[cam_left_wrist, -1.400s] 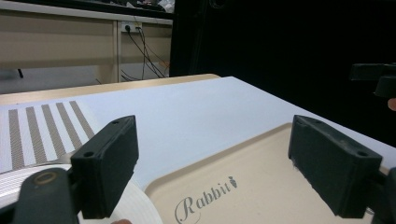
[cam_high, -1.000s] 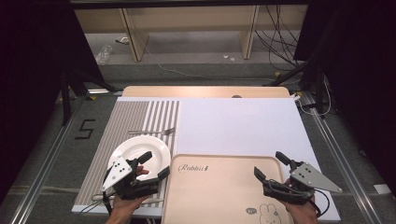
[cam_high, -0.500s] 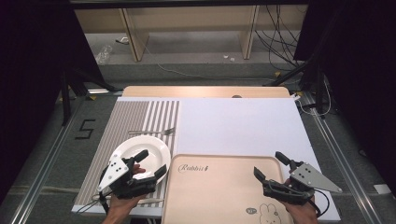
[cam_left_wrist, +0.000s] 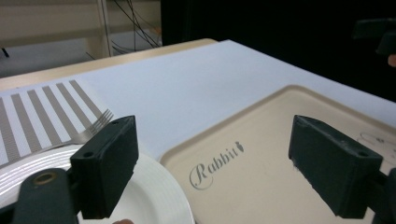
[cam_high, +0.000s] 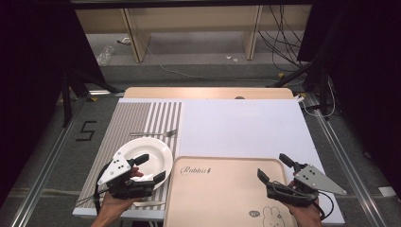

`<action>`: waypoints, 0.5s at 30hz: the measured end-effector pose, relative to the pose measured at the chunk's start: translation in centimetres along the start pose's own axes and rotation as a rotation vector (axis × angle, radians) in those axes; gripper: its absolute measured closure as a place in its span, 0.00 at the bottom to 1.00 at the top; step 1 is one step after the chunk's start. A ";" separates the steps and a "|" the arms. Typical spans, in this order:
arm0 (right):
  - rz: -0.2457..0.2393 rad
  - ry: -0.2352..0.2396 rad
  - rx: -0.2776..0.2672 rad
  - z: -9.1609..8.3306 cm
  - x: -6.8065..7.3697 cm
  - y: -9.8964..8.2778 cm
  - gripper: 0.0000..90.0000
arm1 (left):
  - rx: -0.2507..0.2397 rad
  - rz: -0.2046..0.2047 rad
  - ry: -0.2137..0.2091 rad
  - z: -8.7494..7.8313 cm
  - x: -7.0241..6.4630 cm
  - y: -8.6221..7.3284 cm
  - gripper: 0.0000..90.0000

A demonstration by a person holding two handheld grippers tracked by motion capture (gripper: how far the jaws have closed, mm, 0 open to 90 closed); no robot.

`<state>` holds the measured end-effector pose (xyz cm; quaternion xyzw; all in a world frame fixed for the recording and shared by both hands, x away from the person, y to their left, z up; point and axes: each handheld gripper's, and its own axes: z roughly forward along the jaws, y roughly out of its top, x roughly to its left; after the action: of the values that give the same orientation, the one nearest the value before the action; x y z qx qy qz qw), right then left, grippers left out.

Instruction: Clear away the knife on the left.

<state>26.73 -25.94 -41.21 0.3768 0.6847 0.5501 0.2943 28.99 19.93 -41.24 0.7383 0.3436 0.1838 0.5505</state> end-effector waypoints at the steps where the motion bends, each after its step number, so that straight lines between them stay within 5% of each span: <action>1: 0.000 0.000 0.000 0.0 0.0 0.0 0.15 | 0.000 0.000 0.000 0.0 0.0 0.0 0.18; 15: -0.016 0.012 -0.002 0.1 0.2 0.0 0.16 | 0.168 0.053 -0.016 -1.6 1.0 0.0 0.18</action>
<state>26.67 -25.71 -41.18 0.3678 0.6888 0.5506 0.2951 28.65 21.79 -40.84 0.7922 0.3338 0.1626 0.4843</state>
